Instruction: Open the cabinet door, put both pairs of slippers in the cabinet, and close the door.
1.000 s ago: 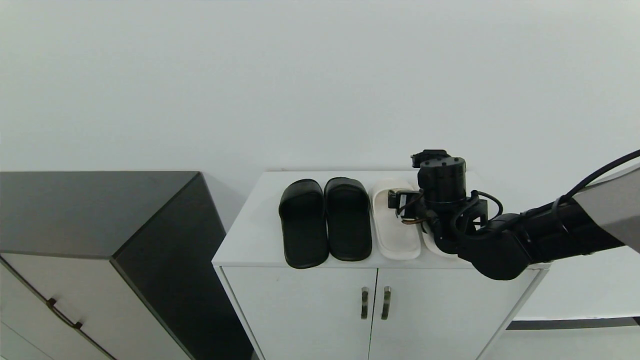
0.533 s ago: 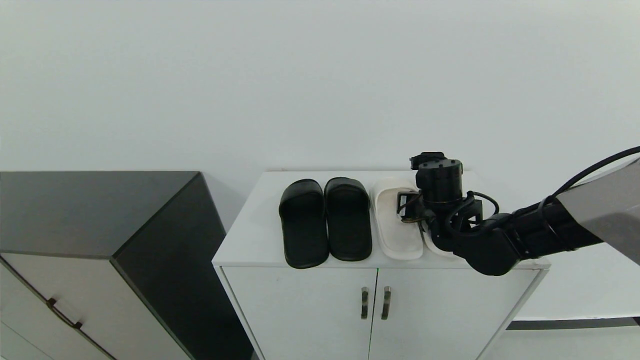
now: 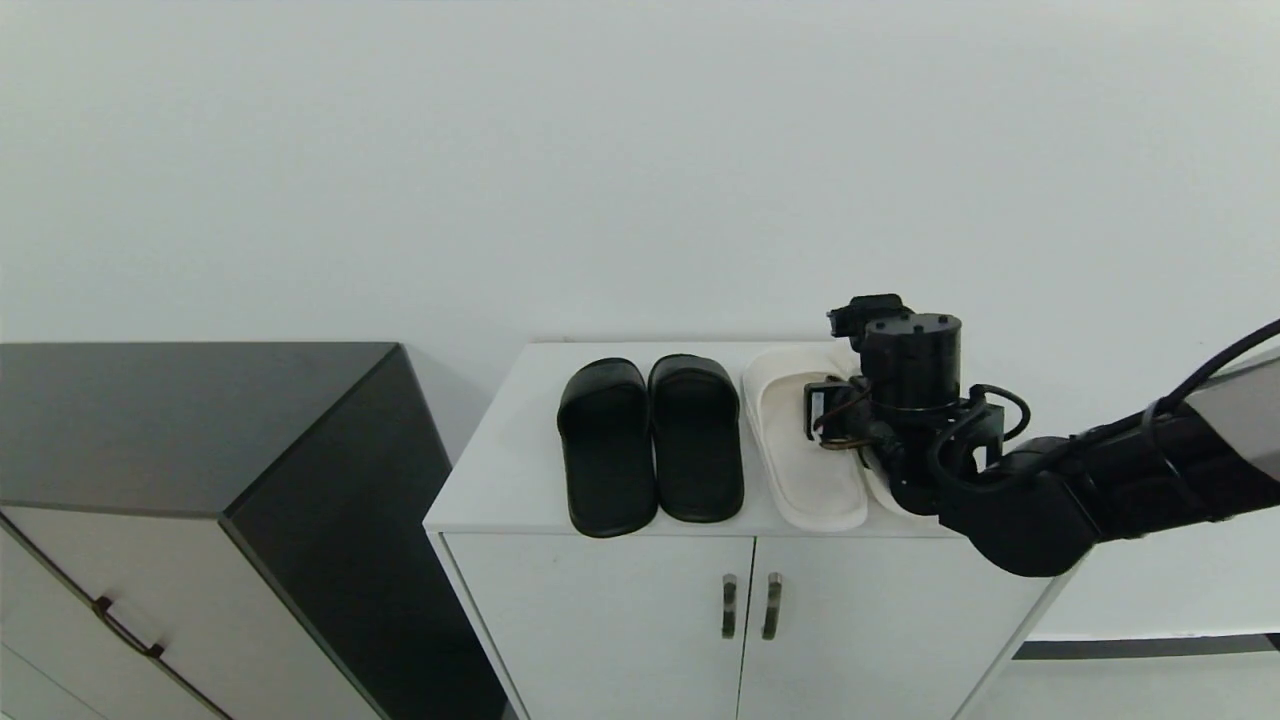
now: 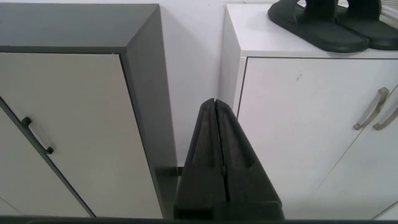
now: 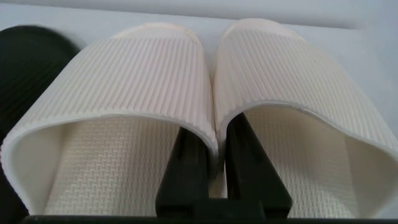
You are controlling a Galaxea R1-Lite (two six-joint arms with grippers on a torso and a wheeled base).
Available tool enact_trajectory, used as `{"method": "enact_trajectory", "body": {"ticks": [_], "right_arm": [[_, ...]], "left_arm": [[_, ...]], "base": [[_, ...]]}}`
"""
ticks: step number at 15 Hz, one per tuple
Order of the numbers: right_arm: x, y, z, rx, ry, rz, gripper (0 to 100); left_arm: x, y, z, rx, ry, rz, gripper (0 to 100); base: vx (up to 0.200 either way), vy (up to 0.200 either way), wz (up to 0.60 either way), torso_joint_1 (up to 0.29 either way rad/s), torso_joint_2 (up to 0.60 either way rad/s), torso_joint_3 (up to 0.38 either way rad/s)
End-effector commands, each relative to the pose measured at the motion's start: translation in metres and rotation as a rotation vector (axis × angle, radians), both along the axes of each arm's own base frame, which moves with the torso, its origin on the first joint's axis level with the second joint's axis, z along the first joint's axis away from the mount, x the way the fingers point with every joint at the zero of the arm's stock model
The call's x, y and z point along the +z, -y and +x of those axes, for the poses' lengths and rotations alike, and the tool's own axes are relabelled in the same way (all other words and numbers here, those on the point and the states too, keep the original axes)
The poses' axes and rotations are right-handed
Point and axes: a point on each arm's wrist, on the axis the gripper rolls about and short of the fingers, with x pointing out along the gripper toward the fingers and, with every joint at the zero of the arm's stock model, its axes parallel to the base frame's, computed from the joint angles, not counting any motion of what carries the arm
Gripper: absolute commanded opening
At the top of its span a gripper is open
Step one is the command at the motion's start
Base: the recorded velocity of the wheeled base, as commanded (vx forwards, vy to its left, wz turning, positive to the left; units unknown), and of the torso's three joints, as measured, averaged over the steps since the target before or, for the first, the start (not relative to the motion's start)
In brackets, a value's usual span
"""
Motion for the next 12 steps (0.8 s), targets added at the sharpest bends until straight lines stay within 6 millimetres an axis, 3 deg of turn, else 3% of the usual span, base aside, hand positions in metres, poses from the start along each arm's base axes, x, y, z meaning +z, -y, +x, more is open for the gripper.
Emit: {"method": "enact_trajectory", "body": {"ticks": [1, 5, 8, 10, 12], "right_arm": [[0.024, 0.011, -0.051, 0.094, 0.016, 0.019, 0], [0.038, 0.028, -0.127, 0.315, 0.016, 0.044, 0], [0.045, 0.042, -0.157, 0.444, 0.003, 0.054, 0], [0.048, 0.051, -0.167, 0.511, -0.033, 0.046, 0], [0.044, 0.061, -0.187, 0.664, -0.119, 0.023, 0]], "left_arm": [[0.000, 0.000, 0.000, 0.001, -0.001, -0.001, 0], [0.000, 0.000, 0.000, 0.002, -0.001, -0.001, 0], [0.000, 0.000, 0.000, 0.002, 0.000, -0.001, 0], [0.000, 0.000, 0.000, 0.002, -0.001, -0.003, 0], [0.000, 0.000, 0.000, 0.002, 0.000, -0.003, 0]], "base": [[0.000, 0.000, 0.00, 0.000, 0.00, 0.000], [0.000, 0.000, 0.00, 0.000, 0.00, 0.000], [0.000, 0.000, 0.00, 0.000, 0.00, 0.000], [0.000, 0.000, 0.00, 0.000, 0.00, 0.000], [0.000, 0.000, 0.00, 0.000, 0.00, 0.000]]}}
